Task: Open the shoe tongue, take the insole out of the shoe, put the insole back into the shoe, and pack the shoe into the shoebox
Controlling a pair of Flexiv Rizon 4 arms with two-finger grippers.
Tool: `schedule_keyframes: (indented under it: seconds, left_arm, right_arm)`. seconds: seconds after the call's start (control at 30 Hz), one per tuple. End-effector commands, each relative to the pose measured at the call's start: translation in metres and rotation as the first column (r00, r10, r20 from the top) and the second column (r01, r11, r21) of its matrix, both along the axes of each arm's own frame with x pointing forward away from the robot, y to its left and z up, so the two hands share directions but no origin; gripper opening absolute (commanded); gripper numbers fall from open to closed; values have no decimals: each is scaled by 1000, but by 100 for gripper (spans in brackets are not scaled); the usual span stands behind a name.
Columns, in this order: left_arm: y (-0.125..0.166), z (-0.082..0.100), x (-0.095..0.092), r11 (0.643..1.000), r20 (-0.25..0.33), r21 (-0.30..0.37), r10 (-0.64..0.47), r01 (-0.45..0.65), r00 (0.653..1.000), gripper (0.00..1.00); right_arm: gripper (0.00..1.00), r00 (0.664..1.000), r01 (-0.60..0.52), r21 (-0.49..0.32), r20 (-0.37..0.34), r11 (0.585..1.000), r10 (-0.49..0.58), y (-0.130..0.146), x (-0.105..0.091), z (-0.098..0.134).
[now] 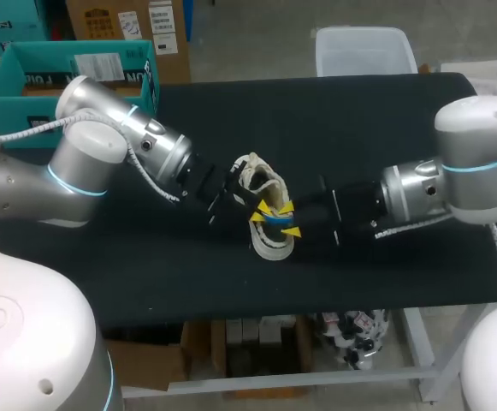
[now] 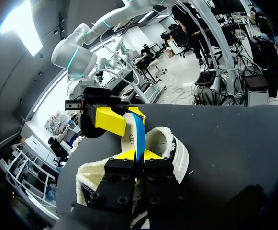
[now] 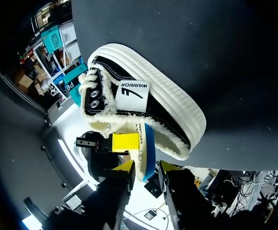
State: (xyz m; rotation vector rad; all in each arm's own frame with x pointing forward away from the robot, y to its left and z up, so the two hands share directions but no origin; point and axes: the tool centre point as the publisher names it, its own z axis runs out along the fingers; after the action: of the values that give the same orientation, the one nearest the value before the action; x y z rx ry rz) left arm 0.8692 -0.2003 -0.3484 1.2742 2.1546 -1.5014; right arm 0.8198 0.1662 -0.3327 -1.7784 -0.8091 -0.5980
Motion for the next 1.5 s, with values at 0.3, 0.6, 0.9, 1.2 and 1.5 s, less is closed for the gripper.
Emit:
schedule_keyframes:
  seconds: [0.3, 0.6, 0.9, 1.2, 1.5]
  left_arm:
    - [2, 8, -13, 1000, 23, -8, -11, 11, 1000, 25]
    - [-1, 15, -22, 999, 55, -10, -39, 40, 998, 0]
    - [-2, 2, -8, 1000, 23, 26, -16, 15, 1000, 0]
    - [5, -1, -4, 999, -9, 33, -3, 3, 1000, 43]
    - [32, 24, -24, 995, 28, 95, -36, 34, 999, 100]
  right_arm:
    - [0, 1000, 11, -2, -9, 1000, -11, 3, 0, -5]
    - [0, 1000, 7, -9, -3, 1000, -8, 4, 0, -3]
    - [0, 1000, 4, -26, -24, 1000, -5, 10, 7, -13]
    - [0, 999, 2, -56, -40, 998, -4, 13, 16, -19]
    - [0, 999, 15, -110, -29, 994, -18, 9, 7, -16]
